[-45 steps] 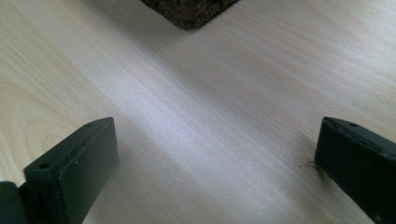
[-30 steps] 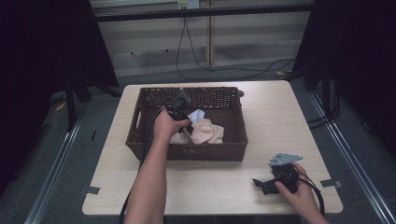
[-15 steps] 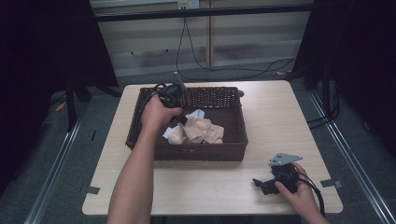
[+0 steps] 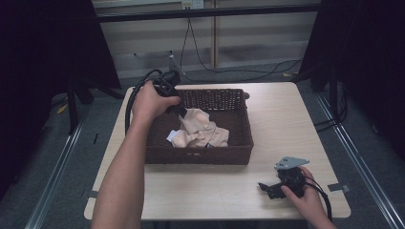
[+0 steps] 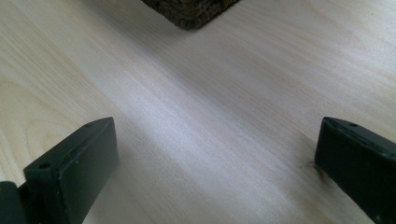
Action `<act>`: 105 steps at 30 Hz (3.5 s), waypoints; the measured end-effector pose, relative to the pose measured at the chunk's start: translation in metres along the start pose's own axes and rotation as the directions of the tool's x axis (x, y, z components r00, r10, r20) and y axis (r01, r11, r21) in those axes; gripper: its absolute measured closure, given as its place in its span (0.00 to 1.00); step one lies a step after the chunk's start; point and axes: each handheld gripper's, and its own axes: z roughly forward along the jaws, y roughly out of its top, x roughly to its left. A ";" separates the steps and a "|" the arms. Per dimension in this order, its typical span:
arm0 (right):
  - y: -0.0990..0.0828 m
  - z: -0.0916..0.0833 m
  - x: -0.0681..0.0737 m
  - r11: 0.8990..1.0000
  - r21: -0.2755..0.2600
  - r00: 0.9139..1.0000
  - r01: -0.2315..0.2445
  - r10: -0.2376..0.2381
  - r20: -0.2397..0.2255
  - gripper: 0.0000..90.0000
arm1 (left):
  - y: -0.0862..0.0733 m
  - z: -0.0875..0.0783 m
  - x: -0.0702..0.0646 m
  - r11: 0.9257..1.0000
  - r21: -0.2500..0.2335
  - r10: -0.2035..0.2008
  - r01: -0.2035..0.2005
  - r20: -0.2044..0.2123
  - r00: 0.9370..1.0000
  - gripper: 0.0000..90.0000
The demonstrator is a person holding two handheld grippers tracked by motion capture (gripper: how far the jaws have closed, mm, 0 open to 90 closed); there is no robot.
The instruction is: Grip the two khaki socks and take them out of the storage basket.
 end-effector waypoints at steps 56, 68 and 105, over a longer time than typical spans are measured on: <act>0.000 0.000 0.001 1.000 0.001 1.000 -0.002 0.002 -0.001 0.00 | -0.087 0.028 -0.051 0.945 0.074 0.312 -0.320 0.103 0.945 0.92; -0.001 0.000 0.000 1.000 0.002 1.000 0.002 -0.002 -0.001 0.00 | -0.100 0.069 -0.048 0.941 0.075 0.318 -0.329 0.134 0.939 0.91; 0.000 0.000 0.000 1.000 0.002 1.000 0.002 -0.002 -0.001 0.00 | -0.042 0.071 -0.013 0.974 -0.023 0.221 -0.224 -0.084 0.972 0.13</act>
